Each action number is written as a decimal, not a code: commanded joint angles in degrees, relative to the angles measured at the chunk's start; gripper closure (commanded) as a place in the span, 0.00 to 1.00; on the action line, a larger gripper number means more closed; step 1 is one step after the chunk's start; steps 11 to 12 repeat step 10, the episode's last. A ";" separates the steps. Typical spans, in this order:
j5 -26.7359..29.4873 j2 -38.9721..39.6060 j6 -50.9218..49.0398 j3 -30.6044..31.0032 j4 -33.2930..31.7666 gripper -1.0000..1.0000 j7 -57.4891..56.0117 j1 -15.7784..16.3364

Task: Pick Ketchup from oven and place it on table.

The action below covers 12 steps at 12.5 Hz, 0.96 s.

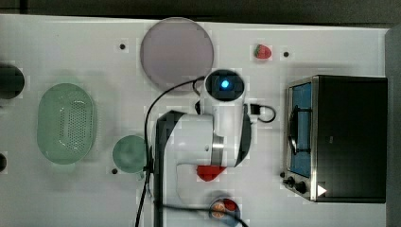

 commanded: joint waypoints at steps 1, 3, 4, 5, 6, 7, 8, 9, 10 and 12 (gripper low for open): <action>0.15 -8.82 -3.69 -0.65 9.93 0.00 1.64 0.24; 0.14 -10.48 -8.39 -0.59 16.08 0.00 1.65 0.33; 0.14 -10.44 -10.77 -0.53 19.17 0.00 1.65 0.34; 0.14 -10.40 -14.00 -0.51 21.83 0.00 1.65 0.34; 0.14 -10.30 -17.52 -0.43 24.22 0.00 1.65 0.36; 0.14 -10.20 -21.25 -0.41 26.31 0.00 1.65 0.35; 0.14 -10.23 -26.16 -0.43 28.12 0.00 1.65 0.31; 0.14 -10.25 -30.93 -0.43 29.63 0.00 1.65 0.30; 0.15 -10.25 -34.40 -0.40 30.70 0.00 1.65 0.32; 0.15 -10.25 -34.40 -0.40 30.70 0.00 1.65 0.32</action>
